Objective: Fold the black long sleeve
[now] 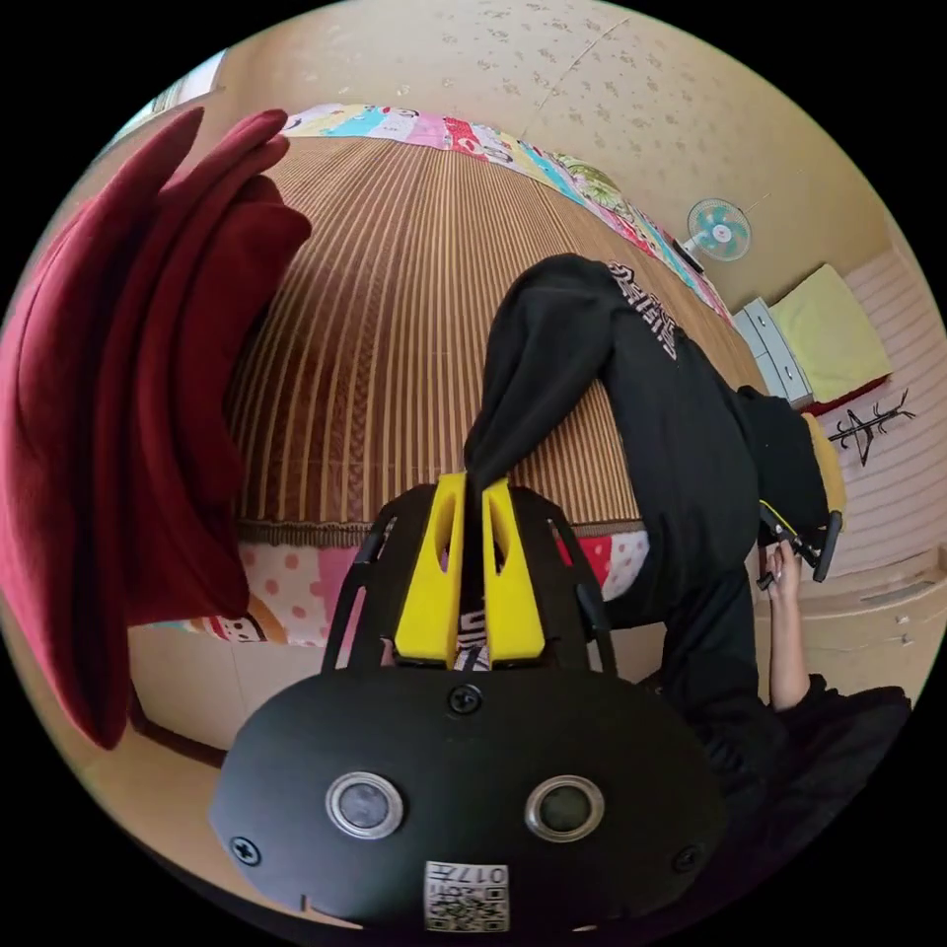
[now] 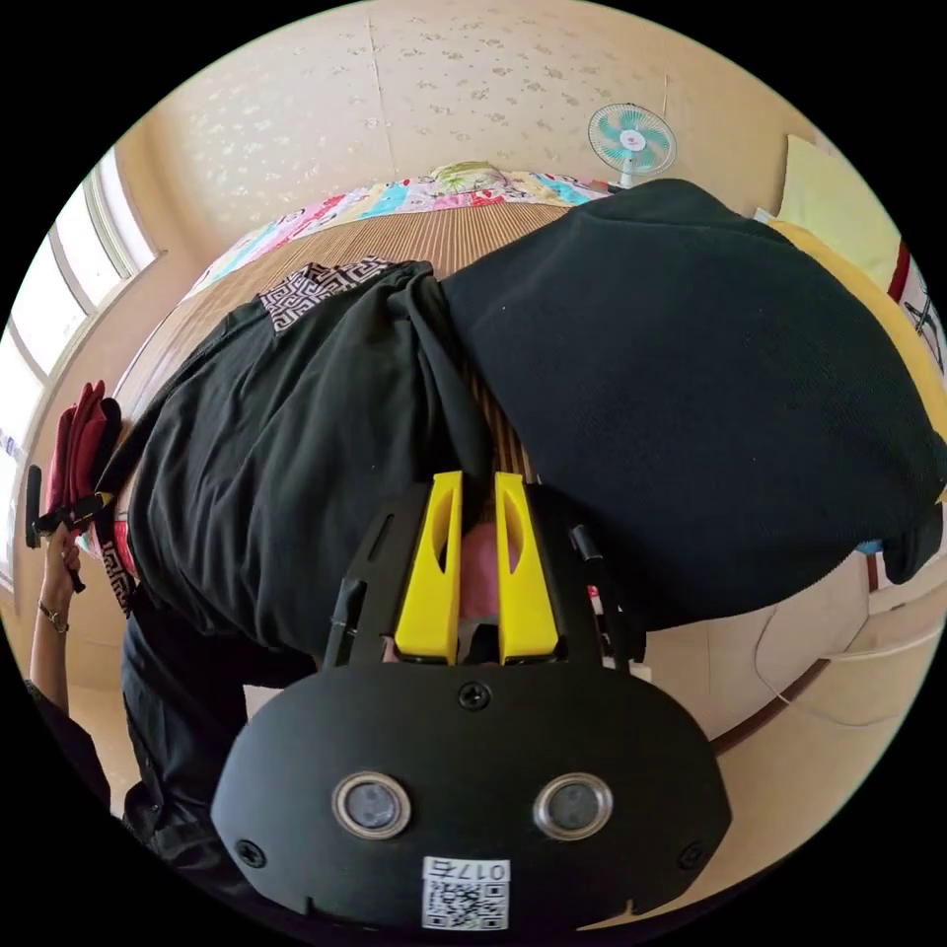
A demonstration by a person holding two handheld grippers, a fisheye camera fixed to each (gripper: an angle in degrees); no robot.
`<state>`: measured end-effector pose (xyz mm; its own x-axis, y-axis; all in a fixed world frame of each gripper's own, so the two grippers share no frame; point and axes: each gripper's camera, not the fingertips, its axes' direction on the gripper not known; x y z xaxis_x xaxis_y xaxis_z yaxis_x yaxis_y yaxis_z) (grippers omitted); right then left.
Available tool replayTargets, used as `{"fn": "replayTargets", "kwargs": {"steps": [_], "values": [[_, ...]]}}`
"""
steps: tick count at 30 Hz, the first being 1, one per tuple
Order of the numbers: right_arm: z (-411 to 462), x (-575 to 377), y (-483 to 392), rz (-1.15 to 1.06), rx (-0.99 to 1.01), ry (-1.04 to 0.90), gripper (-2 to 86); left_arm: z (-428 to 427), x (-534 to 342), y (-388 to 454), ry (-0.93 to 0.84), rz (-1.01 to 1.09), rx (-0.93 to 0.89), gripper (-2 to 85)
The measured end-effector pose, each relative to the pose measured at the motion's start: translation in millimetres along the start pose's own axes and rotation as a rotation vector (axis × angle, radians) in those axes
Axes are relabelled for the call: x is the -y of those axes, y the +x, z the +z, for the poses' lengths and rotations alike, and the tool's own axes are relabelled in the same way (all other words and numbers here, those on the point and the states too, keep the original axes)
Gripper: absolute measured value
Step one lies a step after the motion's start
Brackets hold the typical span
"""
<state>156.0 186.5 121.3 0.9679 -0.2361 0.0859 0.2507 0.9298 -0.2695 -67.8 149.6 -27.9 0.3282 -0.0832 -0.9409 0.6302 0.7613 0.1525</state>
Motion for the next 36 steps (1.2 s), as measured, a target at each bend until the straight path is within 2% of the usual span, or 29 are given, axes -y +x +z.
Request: {"fn": "replayTargets", "kwargs": {"steps": [2, 5, 10, 13, 15, 17, 19, 20, 24, 27, 30, 32, 36], "values": [[1, 2, 5, 0.046, 0.05, -0.011, 6.1, -79, 5, -34, 0.192, -0.076, 0.012, 4.2], [3, -1, 2, 0.064, 0.062, -0.009, 5.4, -127, -9, -50, 0.258, -0.124, -0.099, 6.0], [-6, -10, -9, 0.074, 0.093, 0.003, 2.7, -114, -84, -7, 0.267, -0.104, -0.212, 10.8], [-41, 2, -28, -0.022, 0.121, 0.015, 2.1, -91, -130, 17, 0.245, -0.086, -0.319, 11.0], [-73, 18, -39, -0.105, 0.09, 0.033, 1.9, -86, -154, 23, 0.249, -0.1, -0.321, 10.7], [-120, 42, -42, -0.203, -0.024, 0.131, 2.2, -73, -168, 27, 0.184, -0.09, -0.364, 10.6], [-154, 61, -28, -0.197, -0.14, 0.253, 2.7, -61, -171, 29, 0.111, -0.079, -0.409, 11.0], [-169, 74, -11, -0.149, -0.216, 0.314, 3.1, -55, -173, 31, 0.073, -0.069, -0.434, 11.5], [-189, 91, 33, 0.103, -0.438, 0.35, 6.1, -50, -174, 43, 0.008, -0.029, -0.433, 12.5], [-194, 53, 17, 0.084, -0.311, 0.462, 7.5, -62, -174, 47, 0.018, -0.019, -0.37, 12.5], [-157, 11, -26, -0.104, -0.047, 0.43, 7.7, -70, -174, 44, 0.017, -0.023, -0.326, 11.6], [-99, -7, -62, -0.238, 0.111, 0.26, 7.9, -77, -175, 37, 0.003, -0.028, -0.276, 8.3], [-12, -24, -90, -0.3, 0.128, -0.023, 8.1, -99, -167, 21, -0.087, 0.037, -0.335, 0.9]]}}
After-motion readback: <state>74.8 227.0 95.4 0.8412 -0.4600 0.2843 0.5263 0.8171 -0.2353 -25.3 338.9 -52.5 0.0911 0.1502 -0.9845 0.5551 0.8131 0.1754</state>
